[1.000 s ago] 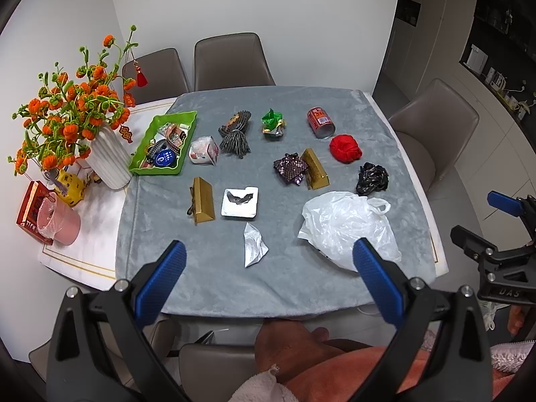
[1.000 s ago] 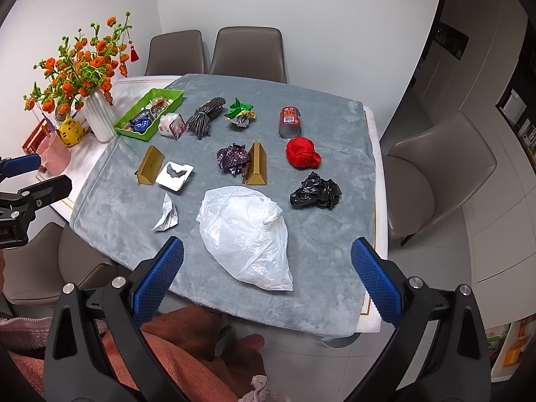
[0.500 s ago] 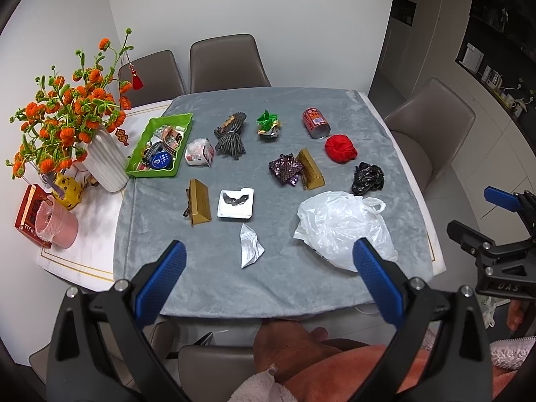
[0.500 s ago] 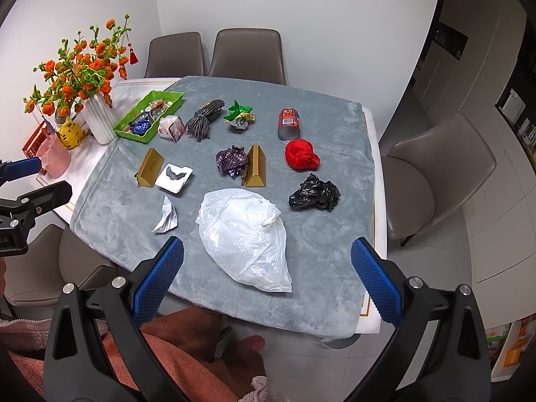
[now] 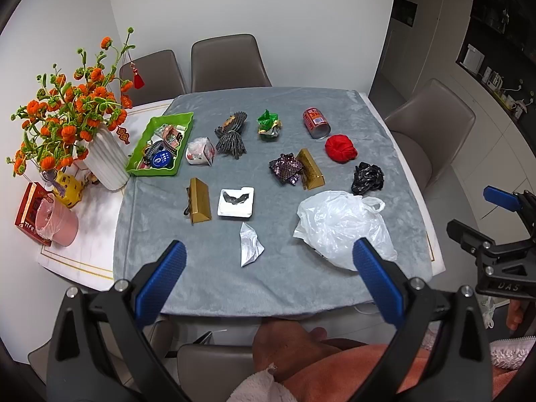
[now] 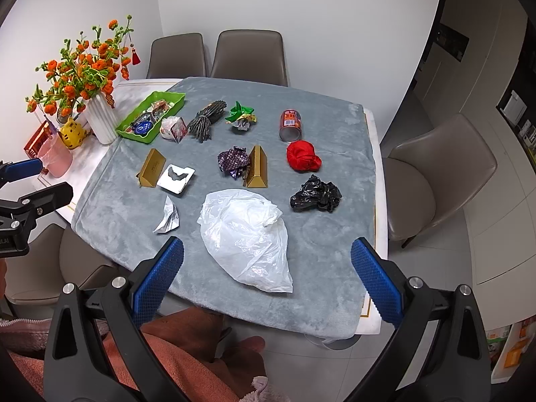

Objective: Collect trash

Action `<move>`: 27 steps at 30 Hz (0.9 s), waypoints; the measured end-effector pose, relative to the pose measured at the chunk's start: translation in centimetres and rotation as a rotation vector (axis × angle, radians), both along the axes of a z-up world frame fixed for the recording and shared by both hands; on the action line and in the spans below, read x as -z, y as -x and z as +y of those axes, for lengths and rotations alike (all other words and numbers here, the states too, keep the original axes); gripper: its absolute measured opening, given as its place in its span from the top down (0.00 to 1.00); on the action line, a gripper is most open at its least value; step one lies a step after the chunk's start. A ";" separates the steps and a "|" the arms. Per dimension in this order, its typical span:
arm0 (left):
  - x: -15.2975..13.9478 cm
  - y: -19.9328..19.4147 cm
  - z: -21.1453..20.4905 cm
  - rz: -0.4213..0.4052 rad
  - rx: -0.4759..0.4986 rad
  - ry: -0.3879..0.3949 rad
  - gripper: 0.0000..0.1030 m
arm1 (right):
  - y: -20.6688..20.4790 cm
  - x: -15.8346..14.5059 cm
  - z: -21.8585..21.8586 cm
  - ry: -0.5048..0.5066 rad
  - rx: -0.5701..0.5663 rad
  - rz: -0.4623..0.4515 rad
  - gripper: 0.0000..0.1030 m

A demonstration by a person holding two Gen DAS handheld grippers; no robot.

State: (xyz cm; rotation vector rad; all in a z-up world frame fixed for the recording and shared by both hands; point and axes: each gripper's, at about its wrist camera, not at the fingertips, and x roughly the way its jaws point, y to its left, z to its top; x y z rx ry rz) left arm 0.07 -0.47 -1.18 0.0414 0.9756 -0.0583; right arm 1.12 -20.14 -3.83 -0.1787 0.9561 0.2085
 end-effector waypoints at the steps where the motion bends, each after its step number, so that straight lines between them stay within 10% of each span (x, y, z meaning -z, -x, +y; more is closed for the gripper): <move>1: 0.0 0.1 0.0 0.001 0.001 0.003 0.04 | 0.0 0.0 0.0 0.000 0.000 -0.001 0.07; 27: -0.2 0.3 -0.1 0.001 0.003 0.004 0.04 | 0.1 -0.3 0.2 -0.003 -0.003 -0.001 0.07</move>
